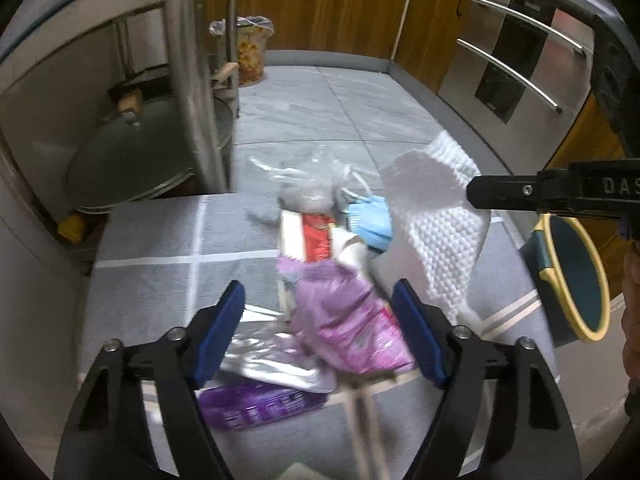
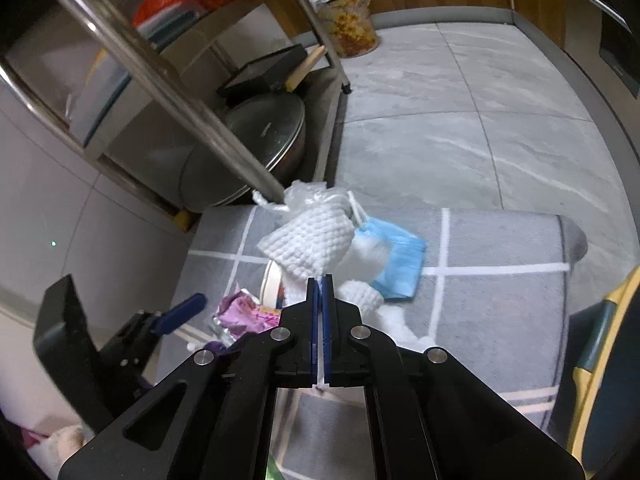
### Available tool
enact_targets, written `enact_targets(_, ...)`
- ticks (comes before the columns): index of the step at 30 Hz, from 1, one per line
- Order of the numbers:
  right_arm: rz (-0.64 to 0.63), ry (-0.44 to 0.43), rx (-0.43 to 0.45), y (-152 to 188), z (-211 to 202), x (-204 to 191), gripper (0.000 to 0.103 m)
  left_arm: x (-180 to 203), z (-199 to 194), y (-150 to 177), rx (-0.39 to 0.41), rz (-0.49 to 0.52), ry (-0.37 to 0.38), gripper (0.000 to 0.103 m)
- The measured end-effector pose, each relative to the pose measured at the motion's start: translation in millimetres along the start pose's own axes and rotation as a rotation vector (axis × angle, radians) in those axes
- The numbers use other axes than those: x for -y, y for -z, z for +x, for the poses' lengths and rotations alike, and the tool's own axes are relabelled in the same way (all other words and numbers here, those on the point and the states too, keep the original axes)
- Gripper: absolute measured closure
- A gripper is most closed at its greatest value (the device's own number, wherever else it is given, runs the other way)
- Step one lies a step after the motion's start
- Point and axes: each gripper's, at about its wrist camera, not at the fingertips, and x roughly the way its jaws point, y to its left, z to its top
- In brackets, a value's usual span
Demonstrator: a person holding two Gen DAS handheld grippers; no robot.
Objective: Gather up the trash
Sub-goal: 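Grasp the pink snack wrapper with the left tool and lift it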
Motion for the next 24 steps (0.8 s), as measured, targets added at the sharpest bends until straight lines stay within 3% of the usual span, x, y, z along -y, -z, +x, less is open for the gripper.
enact_targets(2, 0.004, 0.002, 0.003, 0.9, -4.7, 5.2, 0.1, 5.5, 4.9, 0.5, -0.013, 0.021, 0.006, 0.049)
enact_targets(4, -0.001, 0.005, 0.008, 1.7, -8.7, 7.6, 0.1, 12.1, 9.1, 2.3, -0.032, 0.055, 0.005, 0.058)
enact_targets(10, -0.033, 0.022, 0.049, 6.0, -32.2, 11.0, 0.1, 22.0, -0.8, 2.5, -0.018, 0.102, 0.018, 0.074)
enact_targets(11, -0.036, 0.024, 0.06, 6.8, -37.3, 10.8, 0.1, 23.4, -4.5, 2.5, -0.012, 0.105, 0.02, 0.081)
enact_targets(24, -0.055, 0.032, 0.219, 20.7, -117.8, 14.4, 0.1, 52.3, -59.0, -12.4, 0.121, 0.149, 0.054, 0.087)
